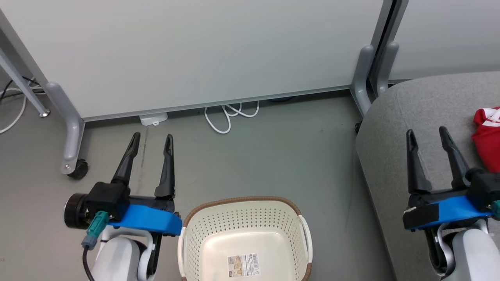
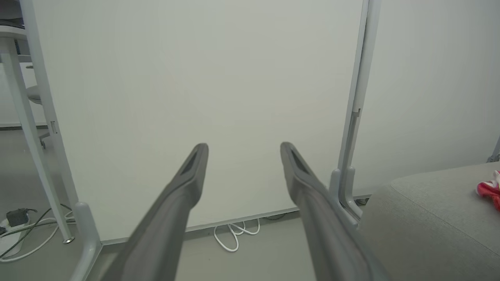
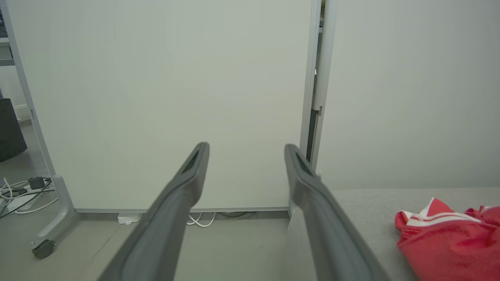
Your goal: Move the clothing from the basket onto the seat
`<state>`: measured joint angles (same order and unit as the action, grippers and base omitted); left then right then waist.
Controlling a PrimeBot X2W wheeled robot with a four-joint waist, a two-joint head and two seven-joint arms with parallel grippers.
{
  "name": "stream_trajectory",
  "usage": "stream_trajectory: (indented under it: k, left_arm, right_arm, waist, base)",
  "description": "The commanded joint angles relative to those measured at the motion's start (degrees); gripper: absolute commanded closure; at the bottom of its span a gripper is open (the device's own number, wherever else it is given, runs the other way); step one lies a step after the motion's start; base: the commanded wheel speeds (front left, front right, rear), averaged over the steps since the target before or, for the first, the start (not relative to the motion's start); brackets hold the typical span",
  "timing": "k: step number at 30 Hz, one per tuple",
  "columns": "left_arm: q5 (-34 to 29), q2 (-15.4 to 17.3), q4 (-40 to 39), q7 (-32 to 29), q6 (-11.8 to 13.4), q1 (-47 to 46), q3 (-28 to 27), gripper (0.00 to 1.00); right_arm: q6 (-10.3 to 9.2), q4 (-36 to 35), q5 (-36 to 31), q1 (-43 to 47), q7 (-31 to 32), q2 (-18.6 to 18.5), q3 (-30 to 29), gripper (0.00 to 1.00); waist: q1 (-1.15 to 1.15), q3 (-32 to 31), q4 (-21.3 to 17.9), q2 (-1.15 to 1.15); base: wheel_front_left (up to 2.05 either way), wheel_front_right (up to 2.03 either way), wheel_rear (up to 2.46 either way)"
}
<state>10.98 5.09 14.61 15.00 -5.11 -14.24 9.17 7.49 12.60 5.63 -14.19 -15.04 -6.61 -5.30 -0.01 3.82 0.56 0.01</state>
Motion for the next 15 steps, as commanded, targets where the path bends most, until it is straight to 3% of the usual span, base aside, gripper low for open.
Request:
stream_trajectory:
  k: [1, 15]
  left_arm:
    - [-0.6, -0.3, -0.3, 0.3, -0.4, 1.5, -1.2, 0.0]
    - [-2.4, -2.0, -2.9, 0.3, -2.0, 7.2, -6.2, 0.0]
  right_arm:
    - [0.01, 0.4, 0.0, 1.5, -0.2, 0.4, 0.3, 0.0]
    - [0.01, 0.7, 1.1, 5.8, -0.2, 2.3, -0.2, 0.0]
  waist:
    - [0.01, -0.9, 0.4, -0.01]
    - [0.01, -3.2, 1.5, -0.01]
  base:
    - [0.0, 0.0, 0.0]
    - [0.0, 0.0, 0.0]
